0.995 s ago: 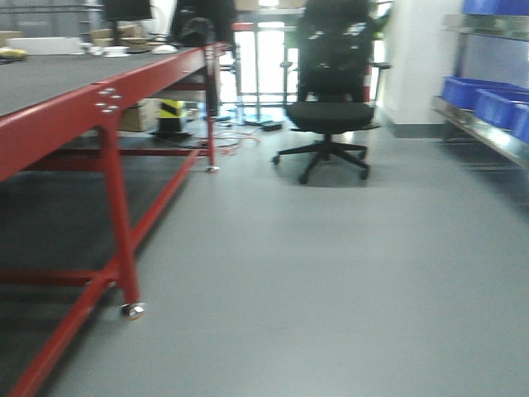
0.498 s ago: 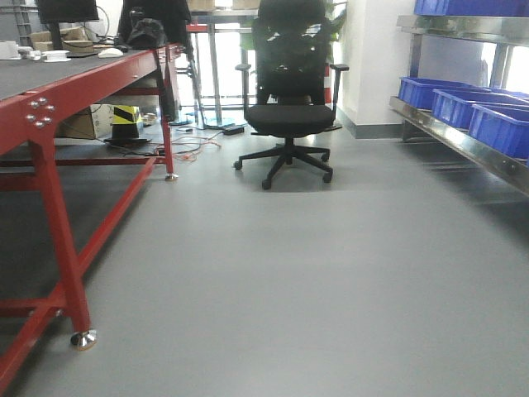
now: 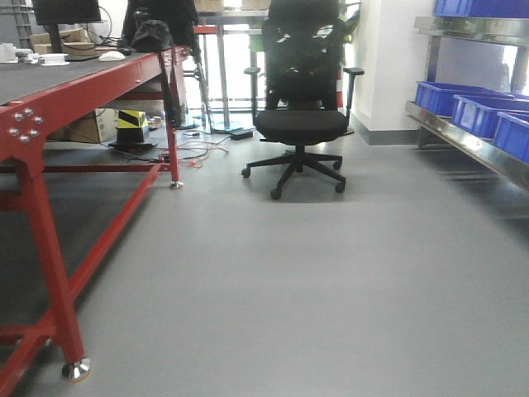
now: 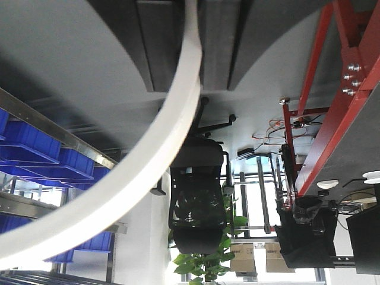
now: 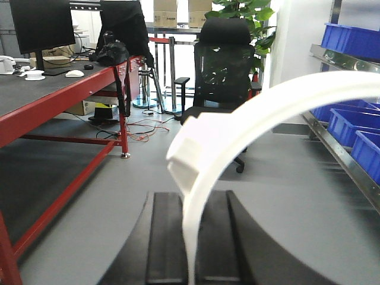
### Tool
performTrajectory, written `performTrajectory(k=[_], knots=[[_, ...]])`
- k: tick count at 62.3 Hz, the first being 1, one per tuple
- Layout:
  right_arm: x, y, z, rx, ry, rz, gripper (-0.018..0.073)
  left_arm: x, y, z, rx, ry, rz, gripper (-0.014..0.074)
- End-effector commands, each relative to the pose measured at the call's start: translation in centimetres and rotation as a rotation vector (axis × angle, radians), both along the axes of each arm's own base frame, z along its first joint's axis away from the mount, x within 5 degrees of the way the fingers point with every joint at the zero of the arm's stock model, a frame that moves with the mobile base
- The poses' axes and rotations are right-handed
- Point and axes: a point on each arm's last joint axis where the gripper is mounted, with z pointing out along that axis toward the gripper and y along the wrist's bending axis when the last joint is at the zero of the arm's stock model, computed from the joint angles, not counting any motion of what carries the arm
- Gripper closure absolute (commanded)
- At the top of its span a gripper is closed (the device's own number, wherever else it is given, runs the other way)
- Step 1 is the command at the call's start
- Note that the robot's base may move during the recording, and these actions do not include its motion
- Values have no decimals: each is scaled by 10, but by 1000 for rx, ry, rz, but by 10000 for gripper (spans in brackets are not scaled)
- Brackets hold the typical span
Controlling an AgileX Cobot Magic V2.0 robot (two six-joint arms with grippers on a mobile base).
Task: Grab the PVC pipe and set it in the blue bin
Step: 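Carry the pipe in both grippers while turning toward the bin shelf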
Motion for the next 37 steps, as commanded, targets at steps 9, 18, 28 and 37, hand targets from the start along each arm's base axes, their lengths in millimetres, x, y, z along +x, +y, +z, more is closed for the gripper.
performTrajectory(k=[9,18,28,37], knots=[[-1,-1,3,-14,-31,-10,720,-1,0,3,-6,-34,1,707],[-1,-1,3,-14,-31,-10,720,-1,0,3,-6,-34,1,707],[-1,-1,3,-14,-31,-10,720,-1,0,3,-6,-34,1,707],[-1,-1,3,-14,-31,-10,720,-1,0,3,-6,-34,1,707]])
